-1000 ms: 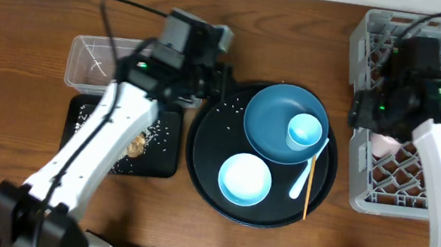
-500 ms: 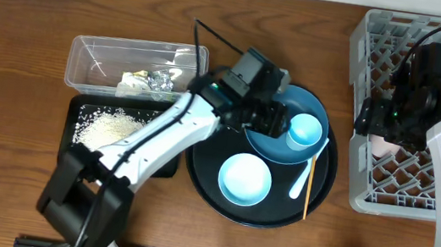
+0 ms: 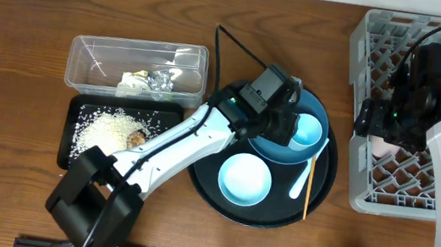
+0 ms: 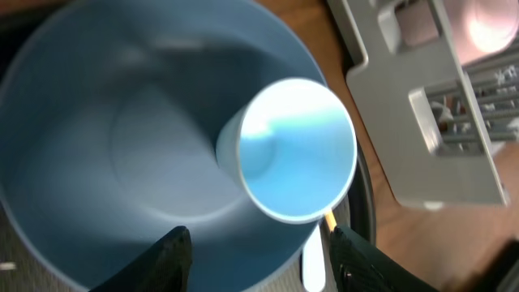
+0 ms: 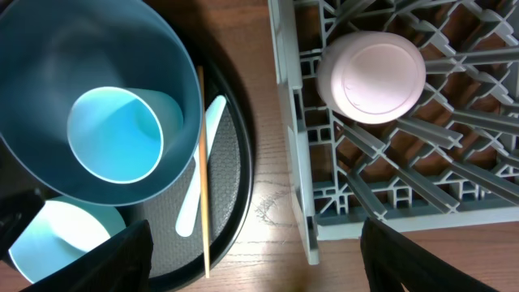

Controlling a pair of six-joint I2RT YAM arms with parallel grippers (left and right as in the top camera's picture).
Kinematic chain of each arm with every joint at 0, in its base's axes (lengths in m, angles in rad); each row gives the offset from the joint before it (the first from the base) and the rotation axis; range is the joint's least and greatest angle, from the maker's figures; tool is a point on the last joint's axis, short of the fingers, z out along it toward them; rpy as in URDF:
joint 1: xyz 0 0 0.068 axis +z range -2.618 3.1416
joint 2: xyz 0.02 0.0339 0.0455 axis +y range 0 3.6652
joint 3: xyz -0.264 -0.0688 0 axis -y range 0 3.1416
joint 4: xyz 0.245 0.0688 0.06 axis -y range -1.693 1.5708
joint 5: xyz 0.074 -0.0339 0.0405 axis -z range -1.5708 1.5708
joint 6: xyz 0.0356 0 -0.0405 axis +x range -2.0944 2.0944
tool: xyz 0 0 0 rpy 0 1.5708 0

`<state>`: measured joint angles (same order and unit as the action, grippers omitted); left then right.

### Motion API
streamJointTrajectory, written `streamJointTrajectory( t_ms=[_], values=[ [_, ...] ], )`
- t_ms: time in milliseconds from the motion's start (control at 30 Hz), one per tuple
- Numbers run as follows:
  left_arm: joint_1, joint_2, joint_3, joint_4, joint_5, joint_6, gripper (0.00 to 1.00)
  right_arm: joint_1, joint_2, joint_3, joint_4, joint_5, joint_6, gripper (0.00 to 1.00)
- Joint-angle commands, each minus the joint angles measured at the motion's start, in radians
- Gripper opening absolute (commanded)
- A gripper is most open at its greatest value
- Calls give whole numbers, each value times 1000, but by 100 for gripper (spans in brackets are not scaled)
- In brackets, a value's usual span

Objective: Sort waste into correct bins and load items into the dishwasher rack
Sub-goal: 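Move the left gripper over the light-blue cup on the teal plate, then close the left gripper on the light-blue cup rim and lift it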

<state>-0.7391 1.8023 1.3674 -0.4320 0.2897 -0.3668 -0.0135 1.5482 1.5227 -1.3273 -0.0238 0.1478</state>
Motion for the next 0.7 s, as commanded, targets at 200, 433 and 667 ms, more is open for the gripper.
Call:
streamJointTrajectory(
  t_ms=[200,433,667],
  values=[
    [-2,86,-3,95,-48,-84,56,-6,-3,-1,-3,-3,-15,76],
    [-2,95,-3,118,-48,-84,45,-6,-3,-1,-5,-3,-15,76],
    [-26,130,-3,125,-48,-84,44,-6,-3,-1,-5,-3,-15,75]
  ],
)
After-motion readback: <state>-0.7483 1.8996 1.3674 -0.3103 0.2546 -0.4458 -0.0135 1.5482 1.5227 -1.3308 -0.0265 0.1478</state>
